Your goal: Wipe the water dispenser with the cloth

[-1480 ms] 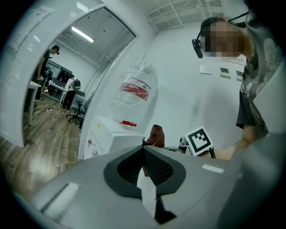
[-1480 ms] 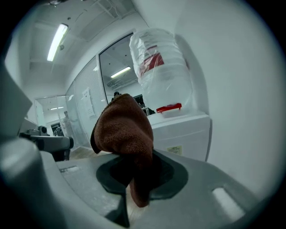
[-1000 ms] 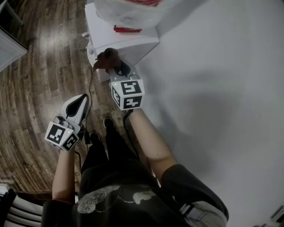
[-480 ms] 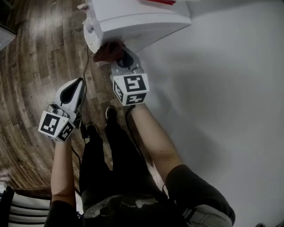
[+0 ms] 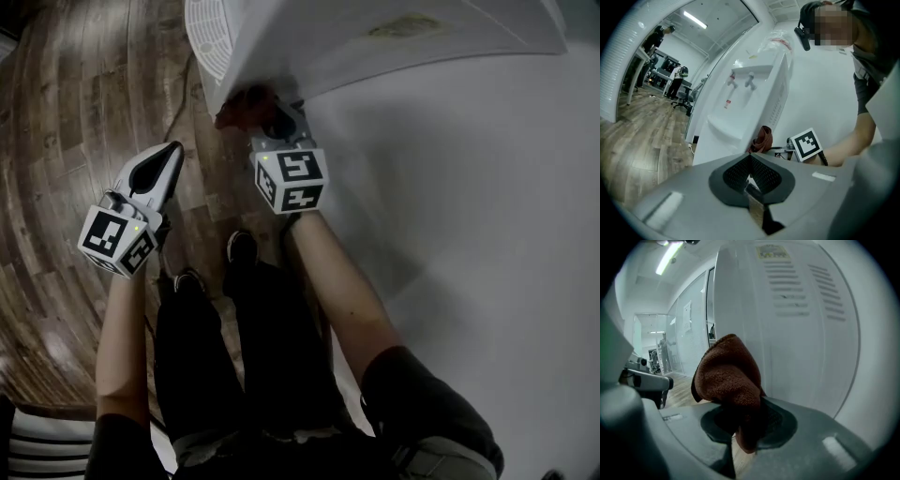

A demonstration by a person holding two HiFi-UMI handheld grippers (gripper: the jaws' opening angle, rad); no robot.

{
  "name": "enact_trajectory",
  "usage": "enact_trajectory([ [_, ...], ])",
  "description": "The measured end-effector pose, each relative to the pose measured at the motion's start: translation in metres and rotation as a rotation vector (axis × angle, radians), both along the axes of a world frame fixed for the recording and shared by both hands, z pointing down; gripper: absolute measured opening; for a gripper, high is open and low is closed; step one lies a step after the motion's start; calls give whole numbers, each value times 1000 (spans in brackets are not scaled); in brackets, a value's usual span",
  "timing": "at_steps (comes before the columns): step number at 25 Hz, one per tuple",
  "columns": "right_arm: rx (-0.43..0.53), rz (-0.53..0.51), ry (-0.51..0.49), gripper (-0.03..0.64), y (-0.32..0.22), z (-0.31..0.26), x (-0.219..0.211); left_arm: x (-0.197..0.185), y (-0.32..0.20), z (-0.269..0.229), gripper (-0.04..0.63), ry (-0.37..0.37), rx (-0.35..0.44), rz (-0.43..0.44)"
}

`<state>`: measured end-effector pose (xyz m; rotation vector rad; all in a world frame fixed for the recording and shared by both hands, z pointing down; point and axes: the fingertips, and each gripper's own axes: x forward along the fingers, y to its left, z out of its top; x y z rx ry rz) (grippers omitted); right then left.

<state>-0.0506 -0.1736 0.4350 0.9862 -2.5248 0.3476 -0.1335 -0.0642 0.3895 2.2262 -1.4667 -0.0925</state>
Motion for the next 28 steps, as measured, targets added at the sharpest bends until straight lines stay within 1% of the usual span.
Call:
enact_trajectory([
  [3, 25, -25, -12, 64, -1, 50, -1, -3, -5, 53, 17, -4, 7, 23],
  [6, 28, -33, -3, 64, -2, 108, -1, -4, -9, 111, 18, -27, 6, 64],
  [9, 57, -12, -7, 64, -7, 162, 3, -4, -16, 171, 17, -74, 6, 119],
  [13, 114, -33, -38, 64, -13, 214, 0, -11, -29, 233, 17, -156, 54, 176],
  [15, 131, -25, -69, 64, -12, 233, 2, -10, -27, 258, 17, -178, 44, 203],
  [17, 145, -13, -102, 64, -12, 244, 3, -8, -25, 278, 17, -182, 29, 219],
  [19, 108, -3, -83, 64, -11, 263, 3, -10, -23, 290, 17, -168, 12, 216],
  [22, -35, 7, 0, 64, -7, 312, 4, -13, -18, 298, 17, -145, -23, 214],
  [24, -120, 22, 40, 64, -6, 338, 9, -13, -16, 299, 18, -149, -33, 231],
  [26, -152, 40, 58, 64, -7, 351, 14, -11, -15, 298, 17, -171, -32, 258],
  [28, -149, 56, 53, 64, -8, 350, 20, -12, -18, 295, 17, -189, -20, 267],
])
